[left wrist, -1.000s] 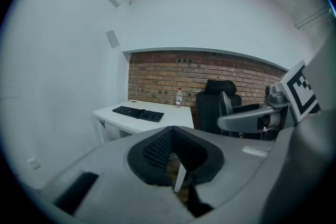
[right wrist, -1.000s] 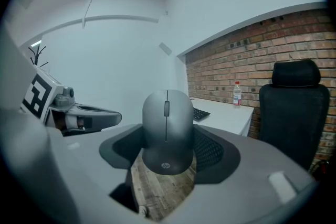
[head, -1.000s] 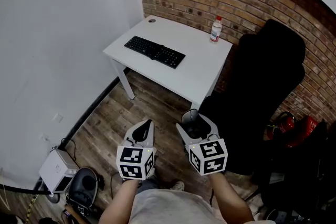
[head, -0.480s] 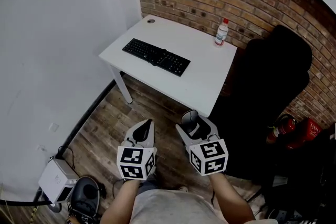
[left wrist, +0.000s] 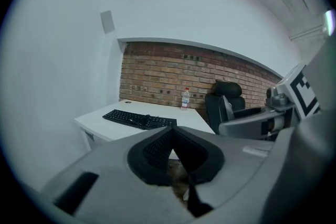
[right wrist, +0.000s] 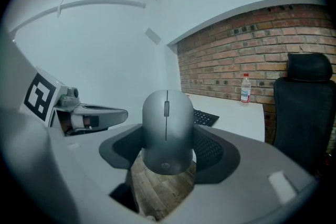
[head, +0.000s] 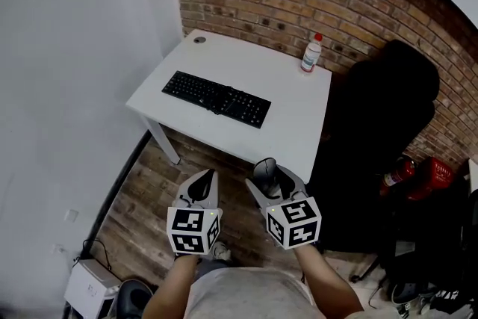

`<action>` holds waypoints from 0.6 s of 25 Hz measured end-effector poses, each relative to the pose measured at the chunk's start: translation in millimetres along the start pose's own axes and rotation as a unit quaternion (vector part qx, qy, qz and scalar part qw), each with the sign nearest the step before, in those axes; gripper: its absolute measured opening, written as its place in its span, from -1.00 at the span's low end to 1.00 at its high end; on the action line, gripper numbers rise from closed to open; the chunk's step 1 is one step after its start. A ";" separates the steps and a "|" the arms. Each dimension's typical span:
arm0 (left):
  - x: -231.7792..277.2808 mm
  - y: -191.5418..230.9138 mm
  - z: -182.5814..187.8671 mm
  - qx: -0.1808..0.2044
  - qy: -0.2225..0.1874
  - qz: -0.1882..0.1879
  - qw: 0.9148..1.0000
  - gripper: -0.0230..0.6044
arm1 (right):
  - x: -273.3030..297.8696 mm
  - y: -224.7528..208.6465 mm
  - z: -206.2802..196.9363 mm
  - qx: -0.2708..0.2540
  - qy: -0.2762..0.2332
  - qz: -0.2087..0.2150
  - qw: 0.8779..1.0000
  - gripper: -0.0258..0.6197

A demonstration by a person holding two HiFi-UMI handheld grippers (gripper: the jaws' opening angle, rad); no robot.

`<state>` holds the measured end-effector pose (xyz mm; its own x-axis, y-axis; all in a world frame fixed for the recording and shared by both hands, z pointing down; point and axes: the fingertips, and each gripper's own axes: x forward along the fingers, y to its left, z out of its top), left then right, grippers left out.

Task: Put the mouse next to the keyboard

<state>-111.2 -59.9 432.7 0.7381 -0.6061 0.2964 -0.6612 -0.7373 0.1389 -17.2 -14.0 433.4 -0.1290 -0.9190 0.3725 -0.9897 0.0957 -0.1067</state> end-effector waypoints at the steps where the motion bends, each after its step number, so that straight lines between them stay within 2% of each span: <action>1: 4.9 6.2 2.0 0.001 0.001 -0.006 1.000 -0.95 | 6.8 0.4 2.1 0.004 0.001 -0.005 1.000 0.01; 8: 33.6 40.1 6.7 0.007 0.013 -0.046 0.999 -0.95 | 41.7 -2.6 9.2 0.029 0.008 -0.047 0.998 0.01; 15: 61.6 49.4 11.6 0.018 0.019 -0.080 0.996 -0.95 | 54.6 -23.2 10.3 0.060 0.008 -0.090 0.994 0.01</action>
<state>-96.8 -137.1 446.8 0.8277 -0.4685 0.3088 -0.5296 -0.8341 0.1544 -0.7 -70.3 446.7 0.0476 -0.9107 0.4102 -0.9823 -0.1171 -0.1460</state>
